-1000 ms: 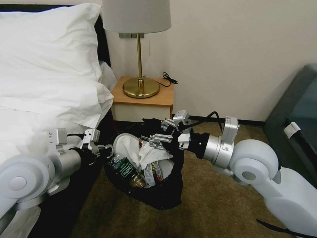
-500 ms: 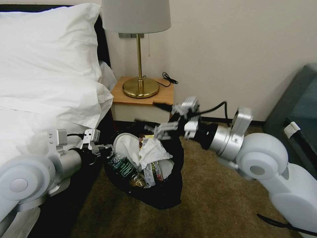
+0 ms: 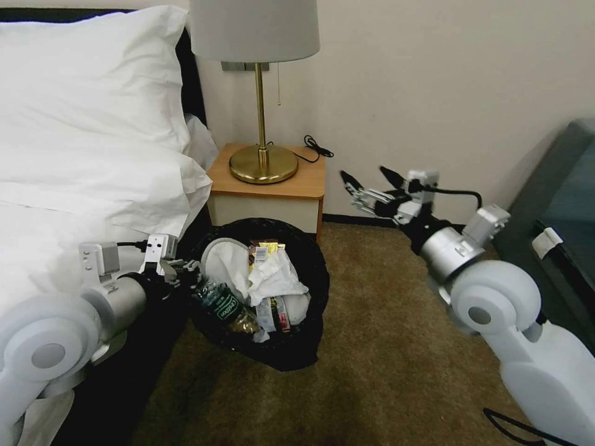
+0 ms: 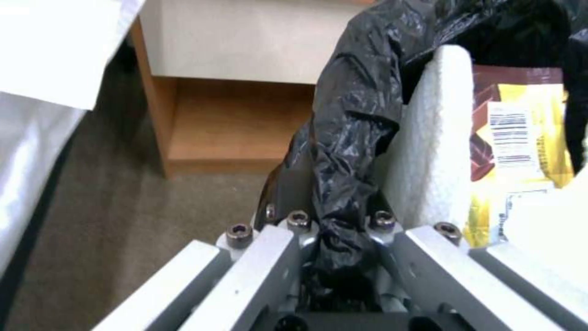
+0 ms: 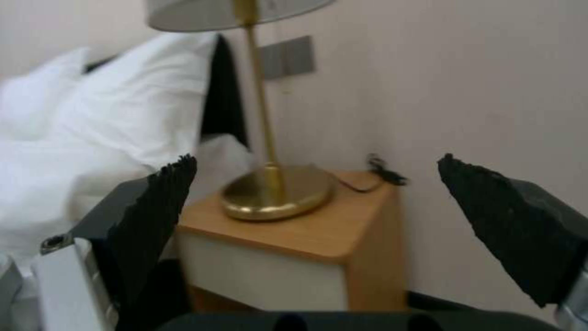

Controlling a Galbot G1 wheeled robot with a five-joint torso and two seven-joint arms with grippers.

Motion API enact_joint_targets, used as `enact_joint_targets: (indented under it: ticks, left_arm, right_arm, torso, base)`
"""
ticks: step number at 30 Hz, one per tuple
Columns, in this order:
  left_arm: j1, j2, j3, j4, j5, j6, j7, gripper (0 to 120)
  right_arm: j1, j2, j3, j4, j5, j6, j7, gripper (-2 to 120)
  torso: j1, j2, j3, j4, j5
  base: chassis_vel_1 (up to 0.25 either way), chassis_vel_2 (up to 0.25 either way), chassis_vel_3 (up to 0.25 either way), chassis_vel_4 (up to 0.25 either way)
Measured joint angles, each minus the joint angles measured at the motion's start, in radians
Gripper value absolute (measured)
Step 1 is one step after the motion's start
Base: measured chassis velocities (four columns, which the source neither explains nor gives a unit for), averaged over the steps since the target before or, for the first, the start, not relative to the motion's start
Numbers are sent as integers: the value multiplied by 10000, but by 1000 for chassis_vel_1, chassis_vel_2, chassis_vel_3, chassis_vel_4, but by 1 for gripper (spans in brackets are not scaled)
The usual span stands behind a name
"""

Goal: Pick up the trash bin, then pick up the garbage on the floor and place it into the trash bin.

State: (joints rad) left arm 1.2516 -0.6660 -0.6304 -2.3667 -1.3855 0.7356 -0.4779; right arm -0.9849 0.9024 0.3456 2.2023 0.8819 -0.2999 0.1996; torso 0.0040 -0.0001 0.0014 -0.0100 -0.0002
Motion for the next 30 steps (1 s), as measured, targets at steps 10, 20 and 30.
enact_joint_targets:
  ticks: [10,20,30]
  left_arm:
    - [252,3,108,-258,601,0,99,1]
    - [352,80,-109,-329,517,0,72,1]
    - [314,319,-32,-559,26,-2,-172,1]
  right_arm:
    - [-2594,1,1397,852,-1276,-140,-234,100]
    - [-6022,800,3010,1663,-3769,598,-1382,100]
    - [-7556,3048,2990,1887,-6416,1379,-1831,100]
  torso:
    - [-1,0,-1,0,0]
    - [-2,0,-2,2,-1]
    - [-3,0,-1,5,1]
  base:
    - [0,0,0,0]
    - [0,0,0,0]
    - [0,0,0,0]
